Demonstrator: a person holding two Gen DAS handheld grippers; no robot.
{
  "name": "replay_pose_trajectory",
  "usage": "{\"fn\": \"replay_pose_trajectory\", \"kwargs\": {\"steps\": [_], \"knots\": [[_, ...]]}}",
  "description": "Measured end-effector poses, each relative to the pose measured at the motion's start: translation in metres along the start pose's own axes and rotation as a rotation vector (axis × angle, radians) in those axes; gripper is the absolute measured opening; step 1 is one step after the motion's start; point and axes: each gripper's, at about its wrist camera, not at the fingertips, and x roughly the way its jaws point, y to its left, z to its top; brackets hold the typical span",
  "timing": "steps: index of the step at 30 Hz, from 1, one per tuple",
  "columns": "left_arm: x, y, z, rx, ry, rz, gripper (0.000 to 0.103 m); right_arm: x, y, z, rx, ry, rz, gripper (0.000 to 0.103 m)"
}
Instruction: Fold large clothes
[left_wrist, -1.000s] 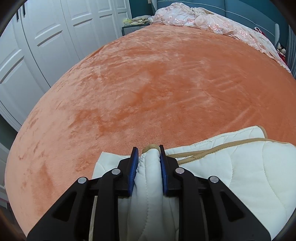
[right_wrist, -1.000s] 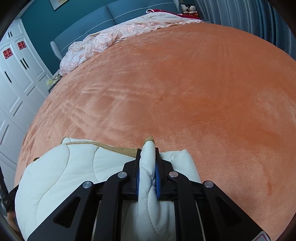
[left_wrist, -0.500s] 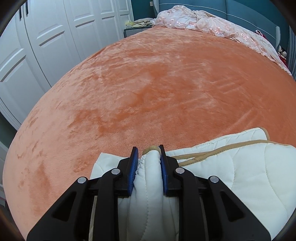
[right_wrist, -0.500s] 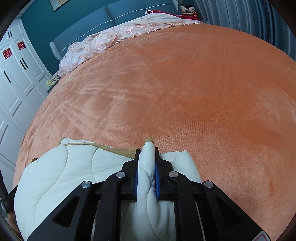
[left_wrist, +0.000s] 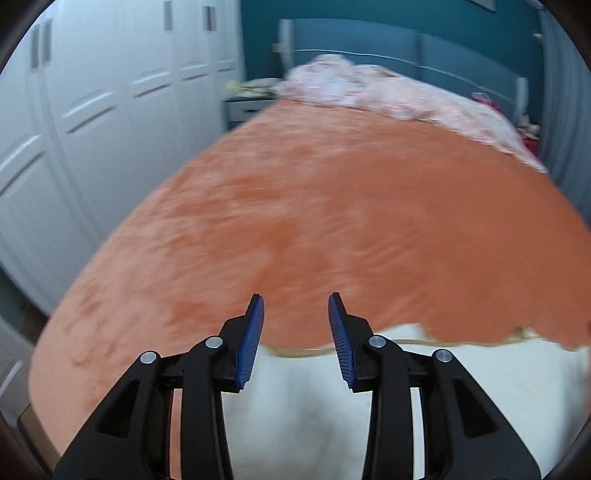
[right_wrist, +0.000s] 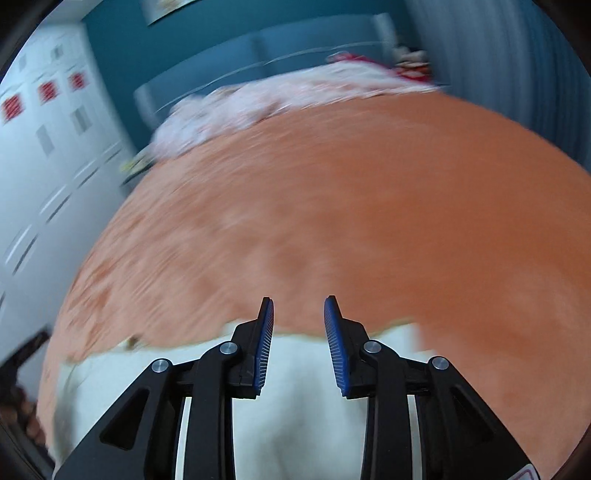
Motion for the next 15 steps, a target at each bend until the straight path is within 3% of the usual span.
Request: {"fn": "replay_pose_trajectory", "kwargs": {"steps": [4,9,15], "knots": [[0.036,-0.069,-0.01,0.11,0.21,-0.219,0.036,0.05,0.073,-0.022,-0.15,0.211,0.149,0.021],[0.084,-0.094,-0.047,0.174,0.292,-0.156,0.034,0.097,0.101,-0.05,-0.27,0.337,0.11,0.011],[0.097,-0.104,-0.069,0.206,0.196,-0.109,0.034,0.114,0.097,-0.069,-0.225,0.31,0.133,0.009]]}}
